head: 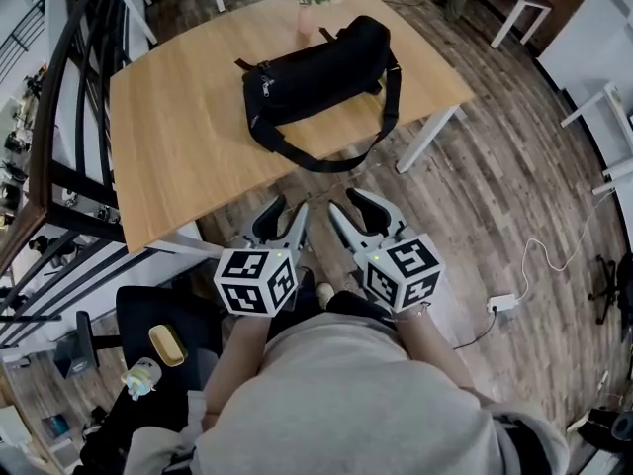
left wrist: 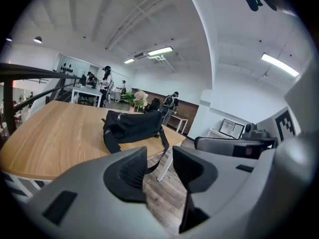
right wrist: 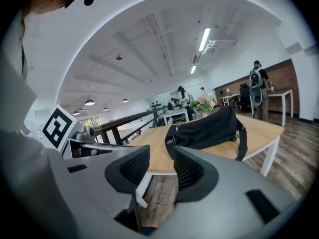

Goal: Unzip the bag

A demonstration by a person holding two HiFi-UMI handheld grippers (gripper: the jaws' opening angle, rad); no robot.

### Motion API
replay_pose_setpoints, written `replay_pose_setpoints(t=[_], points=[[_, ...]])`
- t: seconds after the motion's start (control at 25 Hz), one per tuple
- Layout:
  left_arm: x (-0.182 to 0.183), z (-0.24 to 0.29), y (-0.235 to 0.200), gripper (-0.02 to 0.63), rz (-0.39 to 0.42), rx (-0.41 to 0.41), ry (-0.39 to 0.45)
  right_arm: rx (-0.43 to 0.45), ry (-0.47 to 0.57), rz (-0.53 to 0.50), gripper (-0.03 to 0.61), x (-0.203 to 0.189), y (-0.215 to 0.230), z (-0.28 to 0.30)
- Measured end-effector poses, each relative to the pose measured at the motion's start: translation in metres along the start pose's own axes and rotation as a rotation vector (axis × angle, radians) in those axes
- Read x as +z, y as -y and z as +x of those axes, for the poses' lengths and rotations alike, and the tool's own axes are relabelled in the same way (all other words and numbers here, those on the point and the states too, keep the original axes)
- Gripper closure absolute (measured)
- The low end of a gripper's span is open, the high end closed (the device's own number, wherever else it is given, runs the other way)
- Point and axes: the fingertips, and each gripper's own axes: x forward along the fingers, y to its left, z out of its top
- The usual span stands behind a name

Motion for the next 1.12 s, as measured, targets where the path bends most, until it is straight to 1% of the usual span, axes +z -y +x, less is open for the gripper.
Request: replay_pose_setpoints(t=[0.2, 0.36, 0.48, 0.64, 0.84, 1.12], points=[[0.001, 0.010, -0.014, 0.454, -0.014, 0.023, -0.006, 0.015, -0.020, 0.015, 0.434, -0.004, 0.005, 0.013], [0.006, 0.026, -0.025, 0.454, -0.020, 0.019, -0.018, 0.000, -0.024, 0.027, 0.434, -0.001, 0.017, 0.028], [0.012, 0.041, -0.042, 0.454, -0.033, 0.020, -0.024, -0.005, -0.032, 0.027, 0.434, 0.004, 0.024, 0.047], [0.031, 0.067, -0.071, 0.454, -0.043, 0.027, -0.017, -0.004, -0.033, 0.022, 0.434, 0.019, 0.039, 0.085], [0.057, 0.097, -0.109, 0.454, -0.069, 0.033, 0.007, 0.008, -0.046, -0.011, 0.434, 0.043, 0.049, 0.134], [0.087, 0.137, -0.158, 0.454, -0.077, 0.057, -0.005, 0.011, -0.067, -0.043, 0.434, 0.070, 0.062, 0.192]])
